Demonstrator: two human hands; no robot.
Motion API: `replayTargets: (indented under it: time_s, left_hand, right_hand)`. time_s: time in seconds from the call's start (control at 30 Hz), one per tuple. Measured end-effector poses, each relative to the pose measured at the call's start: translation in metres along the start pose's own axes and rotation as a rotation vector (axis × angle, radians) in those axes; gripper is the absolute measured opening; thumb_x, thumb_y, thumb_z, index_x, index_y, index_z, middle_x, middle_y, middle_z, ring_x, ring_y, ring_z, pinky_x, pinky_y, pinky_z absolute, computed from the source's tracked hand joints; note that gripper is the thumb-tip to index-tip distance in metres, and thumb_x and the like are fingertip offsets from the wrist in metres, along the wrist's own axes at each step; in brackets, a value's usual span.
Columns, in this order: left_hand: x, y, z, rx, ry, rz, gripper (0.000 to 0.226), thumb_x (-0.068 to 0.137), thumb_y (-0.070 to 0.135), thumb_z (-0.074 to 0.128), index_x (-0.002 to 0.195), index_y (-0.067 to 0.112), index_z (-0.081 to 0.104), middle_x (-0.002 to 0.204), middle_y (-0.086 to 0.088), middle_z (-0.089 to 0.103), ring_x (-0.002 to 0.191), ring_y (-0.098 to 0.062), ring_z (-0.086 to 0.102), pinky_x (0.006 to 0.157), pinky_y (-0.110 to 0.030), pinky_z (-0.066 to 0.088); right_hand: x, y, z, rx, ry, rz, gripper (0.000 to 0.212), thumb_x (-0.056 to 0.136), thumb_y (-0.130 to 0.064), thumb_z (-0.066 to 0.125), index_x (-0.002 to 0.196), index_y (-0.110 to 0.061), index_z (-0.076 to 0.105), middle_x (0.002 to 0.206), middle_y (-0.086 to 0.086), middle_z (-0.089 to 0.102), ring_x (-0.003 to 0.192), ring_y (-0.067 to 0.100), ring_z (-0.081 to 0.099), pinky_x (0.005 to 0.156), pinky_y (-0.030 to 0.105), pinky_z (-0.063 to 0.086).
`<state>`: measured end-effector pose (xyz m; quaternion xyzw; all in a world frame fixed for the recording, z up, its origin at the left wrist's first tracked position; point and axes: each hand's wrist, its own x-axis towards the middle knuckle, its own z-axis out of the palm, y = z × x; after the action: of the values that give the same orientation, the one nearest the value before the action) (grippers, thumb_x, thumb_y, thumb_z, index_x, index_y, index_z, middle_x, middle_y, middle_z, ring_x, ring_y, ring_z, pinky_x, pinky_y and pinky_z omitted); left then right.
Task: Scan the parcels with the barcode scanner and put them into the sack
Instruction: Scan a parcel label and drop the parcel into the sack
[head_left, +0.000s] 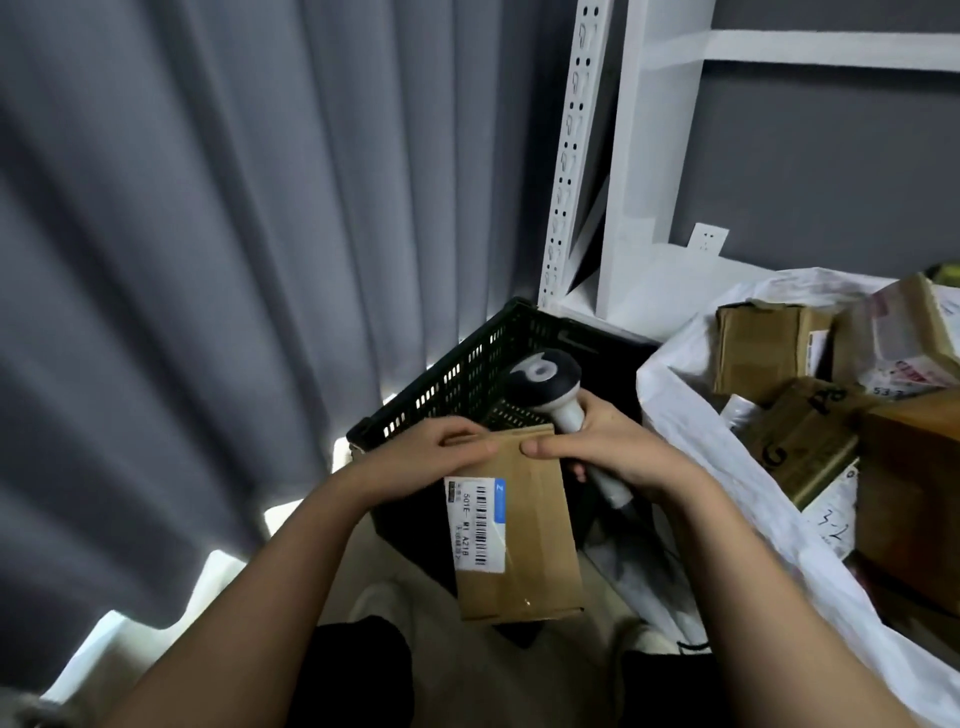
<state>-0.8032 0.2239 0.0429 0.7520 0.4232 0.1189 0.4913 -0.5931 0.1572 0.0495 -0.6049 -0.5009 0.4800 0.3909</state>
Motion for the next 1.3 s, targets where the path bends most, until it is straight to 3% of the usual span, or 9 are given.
replayTargets:
  time_s: [0.1,0.2,0.27,0.4,0.47,0.53,0.67,1.0,1.3]
  left_hand:
    - [0.002,-0.008,-0.007,-0.075,0.031,-0.065,0.025,0.082,0.045,0.07,0.1,0.028,0.071,0.093,0.013,0.071,0.084,0.002,0.063,0.065,-0.008,0.042]
    - [0.006,-0.022,-0.017,-0.267,0.245,-0.162,0.024,0.08,0.043,0.073,0.092,0.022,0.073,0.085,0.007,0.069,0.077,-0.008,0.061,0.064,-0.019,0.045]
    - [0.01,-0.031,-0.023,-0.535,0.377,-0.242,0.019,0.082,0.036,0.073,0.089,0.018,0.07,0.09,-0.002,0.068,0.079,-0.014,0.062,0.065,-0.023,0.053]
    - [0.015,-0.034,-0.023,-1.029,0.46,-0.193,0.005,0.089,0.013,0.066,0.085,0.013,0.062,0.088,-0.008,0.072,0.079,-0.018,0.069,0.074,-0.028,0.059]
    - [0.019,-0.031,-0.02,-1.162,0.464,-0.114,0.006,0.091,0.007,0.062,0.087,0.011,0.06,0.09,-0.009,0.073,0.077,-0.017,0.071,0.072,-0.029,0.06]
    - [0.026,-0.031,-0.019,-1.208,0.475,-0.048,0.009,0.091,0.005,0.061,0.1,0.007,0.059,0.098,-0.012,0.072,0.081,-0.018,0.072,0.069,-0.029,0.06]
    - [0.038,-0.041,-0.022,-1.21,0.527,0.008,0.049,0.087,0.007,0.066,0.131,0.002,0.046,0.118,-0.018,0.066,0.101,-0.025,0.069,0.079,-0.034,0.059]
    - [0.049,-0.045,-0.027,-1.262,0.625,0.033,0.046,0.089,0.007,0.064,0.132,0.003,0.047,0.109,-0.016,0.07,0.092,-0.02,0.07,0.07,-0.028,0.06]
    - [0.051,-0.045,-0.03,-1.306,0.619,0.034,0.048,0.088,0.007,0.066,0.131,0.005,0.047,0.11,-0.016,0.07,0.094,-0.021,0.071,0.067,-0.028,0.059]
  right_hand:
    - [0.003,0.0,0.007,0.043,0.106,-0.024,0.037,0.081,-0.015,0.079,0.109,-0.009,0.056,0.064,0.001,0.055,0.043,0.009,0.045,0.045,0.023,0.04]
    - [0.006,-0.003,0.011,0.113,0.393,-0.121,0.02,0.085,-0.015,0.073,0.098,-0.019,0.057,0.066,0.001,0.059,0.039,0.007,0.045,0.042,0.021,0.038]
    - [0.004,-0.008,0.009,0.241,0.493,-0.197,0.016,0.087,-0.013,0.069,0.092,-0.022,0.056,0.067,0.002,0.062,0.04,0.009,0.044,0.042,0.02,0.037]
    - [-0.005,-0.015,0.008,0.476,0.393,-0.182,0.015,0.091,-0.013,0.063,0.083,-0.017,0.051,0.053,0.001,0.047,0.044,0.015,0.037,0.047,0.027,0.033]
    - [-0.008,-0.014,0.012,0.469,0.329,-0.171,0.016,0.09,-0.015,0.064,0.083,-0.015,0.049,0.051,0.0,0.042,0.043,0.015,0.034,0.048,0.027,0.032]
    - [-0.01,-0.012,0.016,0.411,0.309,-0.184,0.02,0.082,-0.022,0.068,0.085,-0.013,0.05,0.05,-0.001,0.042,0.041,0.014,0.034,0.045,0.026,0.031]
    - [-0.013,-0.013,0.024,0.329,0.332,-0.184,0.019,0.089,-0.017,0.068,0.081,-0.013,0.051,0.05,0.0,0.043,0.041,0.015,0.034,0.045,0.028,0.03]
    - [-0.019,-0.014,0.032,0.197,0.289,-0.146,0.022,0.089,-0.01,0.065,0.075,-0.012,0.047,0.047,-0.001,0.044,0.04,0.014,0.035,0.046,0.03,0.03]
    - [-0.023,-0.014,0.036,0.121,0.269,-0.101,0.02,0.088,-0.009,0.064,0.075,-0.011,0.049,0.048,0.001,0.044,0.041,0.014,0.036,0.045,0.03,0.031]
